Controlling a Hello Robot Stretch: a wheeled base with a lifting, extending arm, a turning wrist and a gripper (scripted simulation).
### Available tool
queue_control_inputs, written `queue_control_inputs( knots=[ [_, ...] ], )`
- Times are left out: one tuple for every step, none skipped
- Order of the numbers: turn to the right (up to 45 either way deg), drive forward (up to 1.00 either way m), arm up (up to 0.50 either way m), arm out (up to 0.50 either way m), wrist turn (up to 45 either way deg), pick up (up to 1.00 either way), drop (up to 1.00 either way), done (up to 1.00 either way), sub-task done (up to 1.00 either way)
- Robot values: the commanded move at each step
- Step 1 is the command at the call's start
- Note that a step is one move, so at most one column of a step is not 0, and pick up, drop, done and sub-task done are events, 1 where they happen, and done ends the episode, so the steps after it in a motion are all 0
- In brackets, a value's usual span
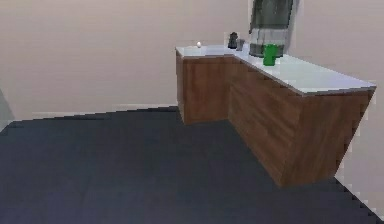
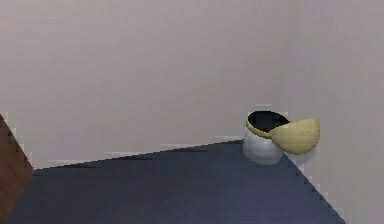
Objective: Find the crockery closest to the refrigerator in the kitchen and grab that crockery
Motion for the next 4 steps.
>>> queue_control_inputs(
  knots=[
    [6.0, 0.0, 0.0, 0.0, 0.0, 0.0, 0.0, 0.0, 0.0],
    [0.0, 1.0, 0.0, 0.0, 0.0, 0.0, 0.0, 0.0, 0.0],
    [9.0, 0.0, 0.0, 0.0, 0.0, 0.0, 0.0, 0.0, 0.0],
    [0.0, 0.15, 0.0, 0.0, 0.0, 0.0, 0.0, 0.0, 0.0]
  ],
)
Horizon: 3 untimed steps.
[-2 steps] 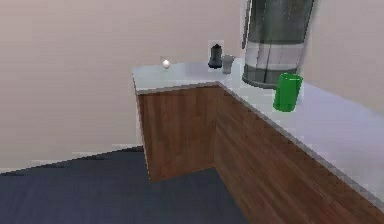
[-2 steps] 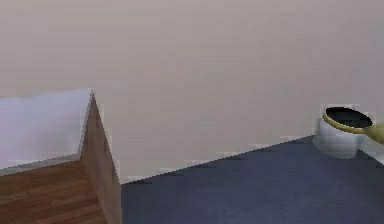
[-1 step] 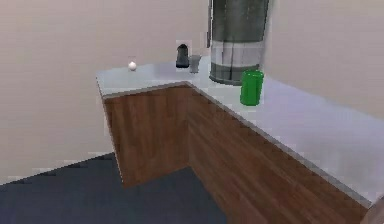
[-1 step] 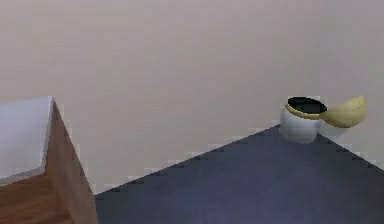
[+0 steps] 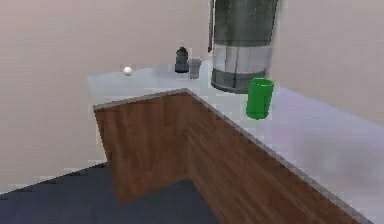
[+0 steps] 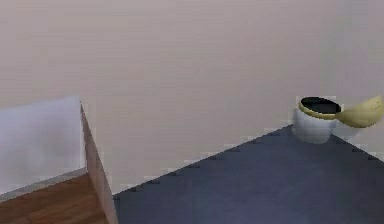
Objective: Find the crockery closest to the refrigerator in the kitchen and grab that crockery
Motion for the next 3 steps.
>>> queue_control_inputs(
  knots=[
    [-27.0, 0.0, 0.0, 0.0, 0.0, 0.0, 0.0, 0.0, 0.0],
    [0.0, 0.6, 0.0, 0.0, 0.0, 0.0, 0.0, 0.0, 0.0],
    [-45.0, 0.0, 0.0, 0.0, 0.0, 0.0, 0.0, 0.0, 0.0]
  ],
)
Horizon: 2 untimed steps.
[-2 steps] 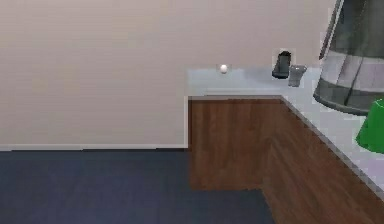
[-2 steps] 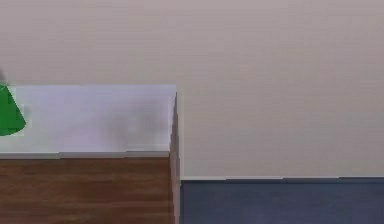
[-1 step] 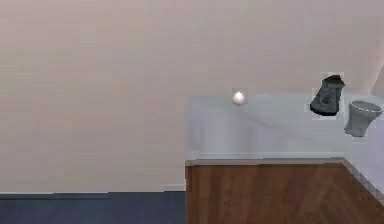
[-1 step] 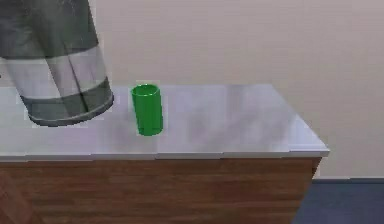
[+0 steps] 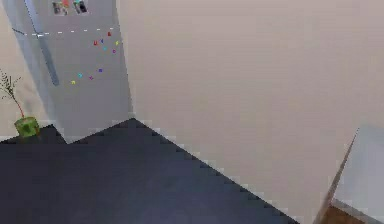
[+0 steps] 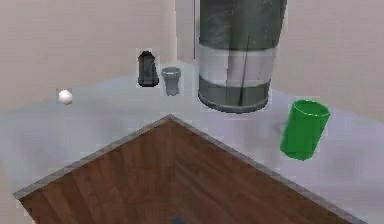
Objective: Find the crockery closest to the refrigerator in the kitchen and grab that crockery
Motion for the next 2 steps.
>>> queue_control_inputs(
  knots=[
    [-39.0, 0.0, 0.0, 0.0, 0.0, 0.0, 0.0, 0.0, 0.0],
    [0.0, 1.0, 0.0, 0.0, 0.0, 0.0, 0.0, 0.0, 0.0]
  ],
)
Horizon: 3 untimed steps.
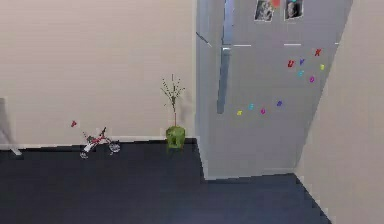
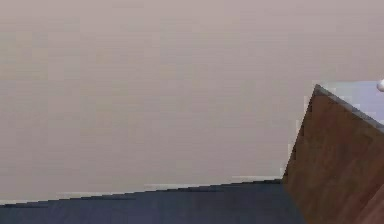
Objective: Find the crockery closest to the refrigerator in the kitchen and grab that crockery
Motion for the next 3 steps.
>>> queue_control_inputs(
  knots=[
    [0.0, 0.65, 0.0, 0.0, 0.0, 0.0, 0.0, 0.0, 0.0],
    [-45.0, 0.0, 0.0, 0.0, 0.0, 0.0, 0.0, 0.0, 0.0],
    [-27.0, 0.0, 0.0, 0.0, 0.0, 0.0, 0.0, 0.0, 0.0]
  ],
)
